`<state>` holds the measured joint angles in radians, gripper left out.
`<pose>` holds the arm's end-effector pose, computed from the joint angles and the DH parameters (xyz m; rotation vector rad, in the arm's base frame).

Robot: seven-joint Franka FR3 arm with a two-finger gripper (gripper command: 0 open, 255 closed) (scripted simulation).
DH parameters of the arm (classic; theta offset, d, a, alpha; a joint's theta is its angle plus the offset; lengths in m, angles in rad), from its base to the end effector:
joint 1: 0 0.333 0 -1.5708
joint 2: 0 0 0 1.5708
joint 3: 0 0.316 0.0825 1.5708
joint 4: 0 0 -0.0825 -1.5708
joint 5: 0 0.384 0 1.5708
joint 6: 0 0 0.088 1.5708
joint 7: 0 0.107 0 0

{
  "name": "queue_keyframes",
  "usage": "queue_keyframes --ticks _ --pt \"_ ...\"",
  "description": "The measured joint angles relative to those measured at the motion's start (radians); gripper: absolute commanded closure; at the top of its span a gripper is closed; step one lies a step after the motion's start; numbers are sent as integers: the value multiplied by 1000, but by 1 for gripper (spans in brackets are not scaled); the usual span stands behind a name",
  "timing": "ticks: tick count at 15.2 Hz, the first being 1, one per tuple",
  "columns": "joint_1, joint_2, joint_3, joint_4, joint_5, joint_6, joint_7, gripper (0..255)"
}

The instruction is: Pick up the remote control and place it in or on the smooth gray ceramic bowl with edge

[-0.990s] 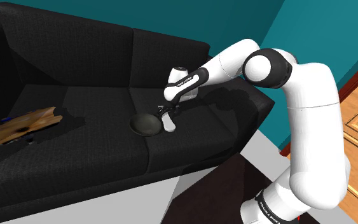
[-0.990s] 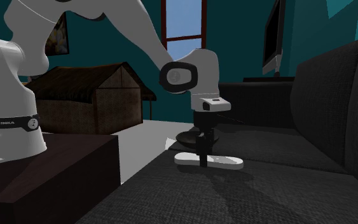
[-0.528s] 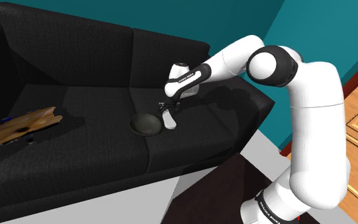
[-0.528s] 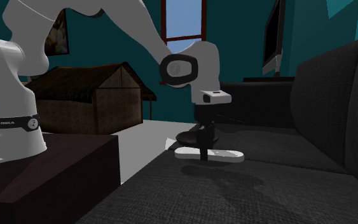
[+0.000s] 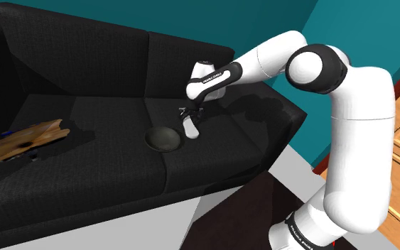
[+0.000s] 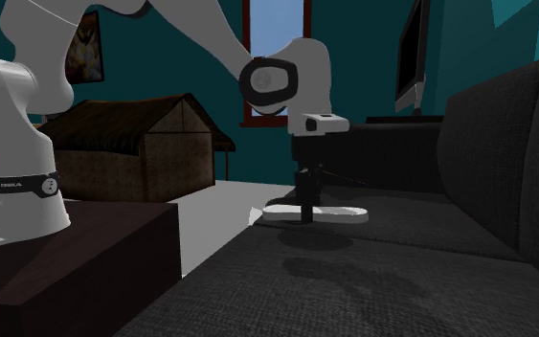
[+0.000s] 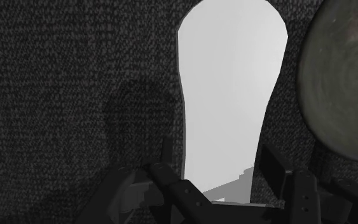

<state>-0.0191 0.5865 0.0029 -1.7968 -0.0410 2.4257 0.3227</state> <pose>0.6599 -0.0110 0.2253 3.0844 -0.4805 0.0716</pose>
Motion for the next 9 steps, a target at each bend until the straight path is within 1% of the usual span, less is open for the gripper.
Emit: queue_keyframes --ticks 9 --pt "-1 -80 2 7 3 -87 -4 255"
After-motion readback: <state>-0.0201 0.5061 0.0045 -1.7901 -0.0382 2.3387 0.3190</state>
